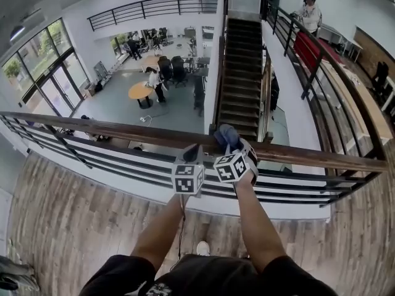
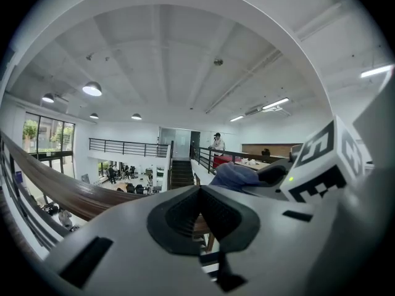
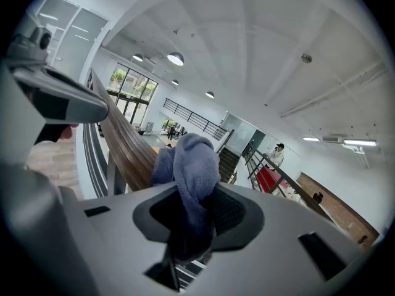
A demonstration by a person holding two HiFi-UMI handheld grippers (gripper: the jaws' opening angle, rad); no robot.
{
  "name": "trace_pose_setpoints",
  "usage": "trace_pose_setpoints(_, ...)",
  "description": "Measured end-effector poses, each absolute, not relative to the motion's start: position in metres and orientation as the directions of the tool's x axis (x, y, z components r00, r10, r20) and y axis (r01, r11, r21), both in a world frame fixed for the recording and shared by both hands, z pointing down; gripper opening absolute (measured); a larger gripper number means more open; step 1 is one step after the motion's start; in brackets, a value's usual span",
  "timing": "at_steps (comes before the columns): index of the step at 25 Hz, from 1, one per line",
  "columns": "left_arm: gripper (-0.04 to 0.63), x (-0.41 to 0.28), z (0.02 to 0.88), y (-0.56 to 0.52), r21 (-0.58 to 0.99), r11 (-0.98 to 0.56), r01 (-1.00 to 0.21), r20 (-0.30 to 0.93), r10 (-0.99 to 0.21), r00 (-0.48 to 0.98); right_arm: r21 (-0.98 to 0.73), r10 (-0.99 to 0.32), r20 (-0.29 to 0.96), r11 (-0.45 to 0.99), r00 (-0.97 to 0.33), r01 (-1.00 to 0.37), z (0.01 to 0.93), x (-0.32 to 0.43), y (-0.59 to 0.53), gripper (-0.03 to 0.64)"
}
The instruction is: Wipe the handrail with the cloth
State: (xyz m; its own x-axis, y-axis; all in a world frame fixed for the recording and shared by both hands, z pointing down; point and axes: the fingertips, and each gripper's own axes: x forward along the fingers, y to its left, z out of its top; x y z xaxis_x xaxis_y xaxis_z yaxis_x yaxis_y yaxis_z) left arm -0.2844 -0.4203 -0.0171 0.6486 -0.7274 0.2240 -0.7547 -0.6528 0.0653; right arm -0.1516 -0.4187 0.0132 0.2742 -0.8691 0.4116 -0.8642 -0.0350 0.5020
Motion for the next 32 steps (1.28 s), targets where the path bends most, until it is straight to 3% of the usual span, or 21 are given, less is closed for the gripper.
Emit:
trace_pose_setpoints(22,0.003,-0.007,-0.011,-0.283,0.046,-0.667,-0.743,0.254,-0.712,0.655,0.509,-0.866,0.38,-0.096,0.324,-0.855,0.01,0.137,-0.267,0.109)
trace_pose_setpoints(32,0.003,0.077,-0.016,-0.23,0.044,-0.68,-0.731,0.246,-0.702,0.668,0.496,-0.857,0.375,-0.136,0.353,-0.857,0.007,0.24,-0.212,0.109)
